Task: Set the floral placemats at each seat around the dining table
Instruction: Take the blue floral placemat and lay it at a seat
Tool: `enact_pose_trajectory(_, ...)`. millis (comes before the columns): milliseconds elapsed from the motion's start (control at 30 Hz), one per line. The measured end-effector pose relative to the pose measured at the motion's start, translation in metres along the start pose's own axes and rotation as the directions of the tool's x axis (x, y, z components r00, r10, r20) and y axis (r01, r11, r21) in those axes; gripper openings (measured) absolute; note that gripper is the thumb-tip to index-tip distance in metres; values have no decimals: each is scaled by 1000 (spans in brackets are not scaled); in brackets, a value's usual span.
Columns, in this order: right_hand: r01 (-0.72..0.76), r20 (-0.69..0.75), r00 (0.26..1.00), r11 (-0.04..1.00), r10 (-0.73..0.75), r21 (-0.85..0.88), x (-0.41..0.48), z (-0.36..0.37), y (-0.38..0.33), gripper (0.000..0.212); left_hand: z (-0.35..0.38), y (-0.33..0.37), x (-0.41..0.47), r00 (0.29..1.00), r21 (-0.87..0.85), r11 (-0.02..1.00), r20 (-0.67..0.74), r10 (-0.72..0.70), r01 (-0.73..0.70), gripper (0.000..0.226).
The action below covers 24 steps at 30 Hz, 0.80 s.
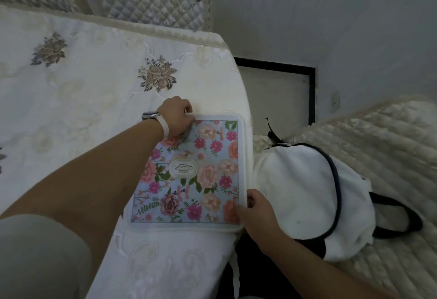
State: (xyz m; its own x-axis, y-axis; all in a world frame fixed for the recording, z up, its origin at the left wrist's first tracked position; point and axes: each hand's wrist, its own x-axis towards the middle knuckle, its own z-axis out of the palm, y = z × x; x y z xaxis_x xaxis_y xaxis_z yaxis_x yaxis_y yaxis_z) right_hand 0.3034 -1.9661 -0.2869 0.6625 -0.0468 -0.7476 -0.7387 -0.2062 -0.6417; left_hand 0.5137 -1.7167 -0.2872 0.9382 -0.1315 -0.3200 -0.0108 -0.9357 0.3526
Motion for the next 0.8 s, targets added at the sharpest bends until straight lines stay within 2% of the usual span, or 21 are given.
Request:
enact_pose_trajectory(133,49,-81,996,999,-49,3,6,-9,-7,16,-3,-12,-21,994,-78,992,51,-96,100,12)
enact_pose_trajectory(233,65,-114,991,998,-63,14,9,-17,-13,14,-2,-21,-38,988,-116,982,35,-148,151,13)
enact_pose_trajectory(400,79,-116,991,994,-70,73,2,-22,-6,16,11,-36,-71,971,-159,959,16,-237,236,12)
enact_pose_trajectory(500,53,-85,996,984,-38,172,-7,-16,9,11,19,-40,-86,958,-196,941,-23,-286,277,13)
enact_pose_trajectory(600,20,-52,999,969,-7,248,-14,-5,24,17,22,-40,-98,940,-247,917,-56,-337,314,13)
enact_pose_trajectory(800,51,-62,997,984,-40,173,-17,7,26,13,22,-43,-122,885,-403,826,-76,-460,394,11)
